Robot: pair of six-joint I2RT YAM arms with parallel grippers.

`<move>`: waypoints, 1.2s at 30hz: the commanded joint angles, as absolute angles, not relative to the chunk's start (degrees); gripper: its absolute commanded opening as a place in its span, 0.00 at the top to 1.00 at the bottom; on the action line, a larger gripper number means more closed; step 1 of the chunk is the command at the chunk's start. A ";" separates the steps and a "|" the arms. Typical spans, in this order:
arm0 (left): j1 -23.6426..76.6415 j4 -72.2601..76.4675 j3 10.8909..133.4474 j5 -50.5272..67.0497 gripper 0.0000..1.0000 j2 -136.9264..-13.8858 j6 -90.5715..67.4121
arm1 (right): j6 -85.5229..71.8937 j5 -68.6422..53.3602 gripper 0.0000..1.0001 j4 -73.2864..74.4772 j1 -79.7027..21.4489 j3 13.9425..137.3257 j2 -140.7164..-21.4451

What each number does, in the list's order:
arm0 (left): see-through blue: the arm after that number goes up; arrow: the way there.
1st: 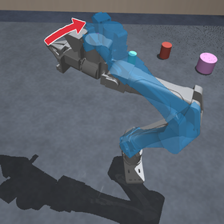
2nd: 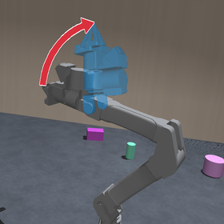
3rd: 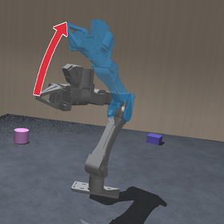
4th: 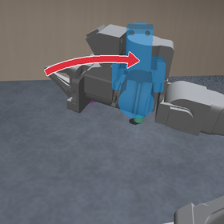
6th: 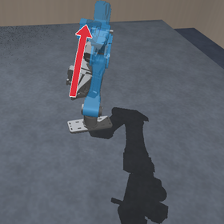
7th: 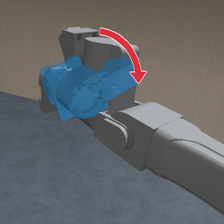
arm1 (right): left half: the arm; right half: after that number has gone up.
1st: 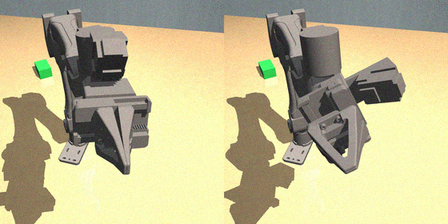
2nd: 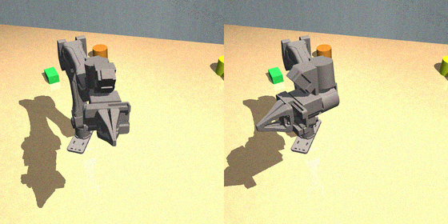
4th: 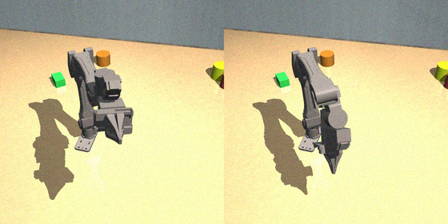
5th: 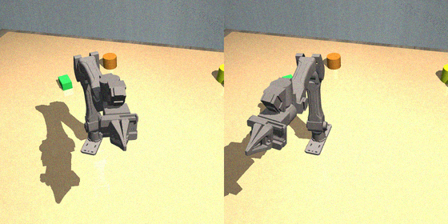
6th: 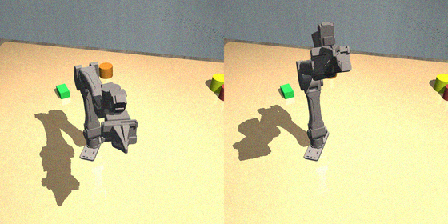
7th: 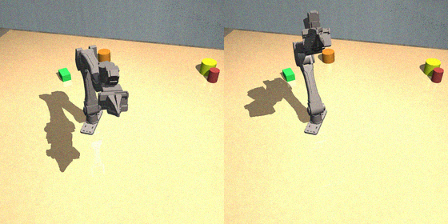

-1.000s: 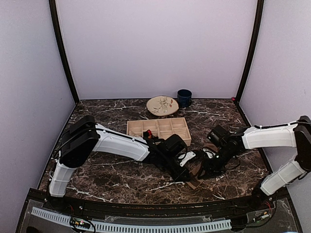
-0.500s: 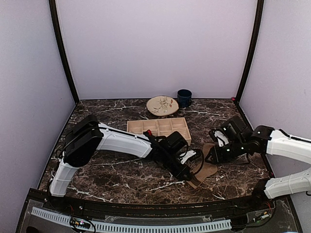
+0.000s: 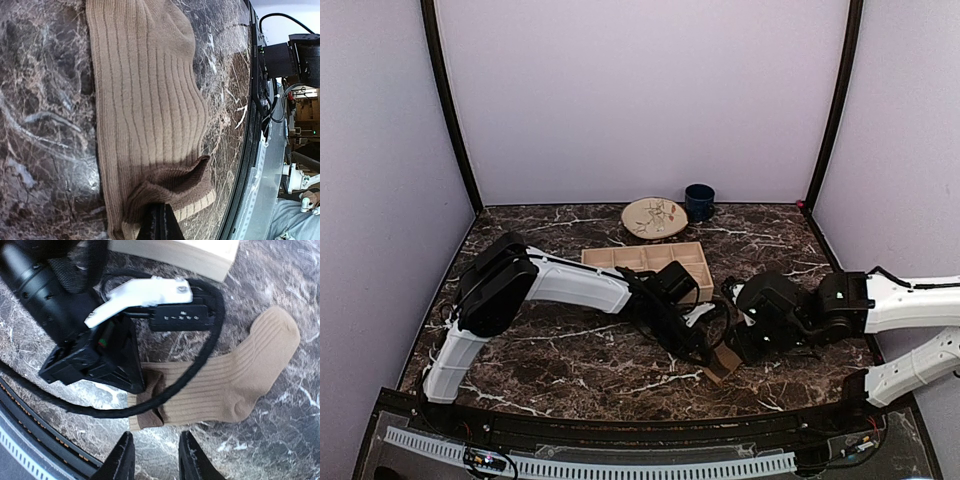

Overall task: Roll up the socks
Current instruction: Roll the sock at the center of the board.

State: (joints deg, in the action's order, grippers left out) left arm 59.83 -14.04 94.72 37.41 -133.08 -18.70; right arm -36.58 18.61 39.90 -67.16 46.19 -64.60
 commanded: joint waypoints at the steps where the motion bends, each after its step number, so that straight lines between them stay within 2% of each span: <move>1: 58.89 -20.97 94.50 35.40 1.00 -135.60 -19.02 | -40.62 26.25 0.70 42.62 -73.29 48.01 -67.53; 8: 58.62 -23.68 95.80 36.06 1.00 -135.97 -18.22 | -41.98 26.99 0.68 42.74 -78.75 49.67 -74.41; 12: 58.45 -24.62 96.27 36.35 1.00 -135.97 -17.78 | -41.79 26.56 0.62 41.66 -79.02 49.69 -77.17; 25: 58.10 -26.55 97.78 37.58 1.00 -136.39 -17.14 | -39.94 23.88 0.52 36.80 -78.94 50.55 -87.08; 36: 57.92 -27.64 98.28 38.62 1.00 -136.44 -16.88 | -38.50 23.74 0.51 35.75 -78.22 50.53 -93.03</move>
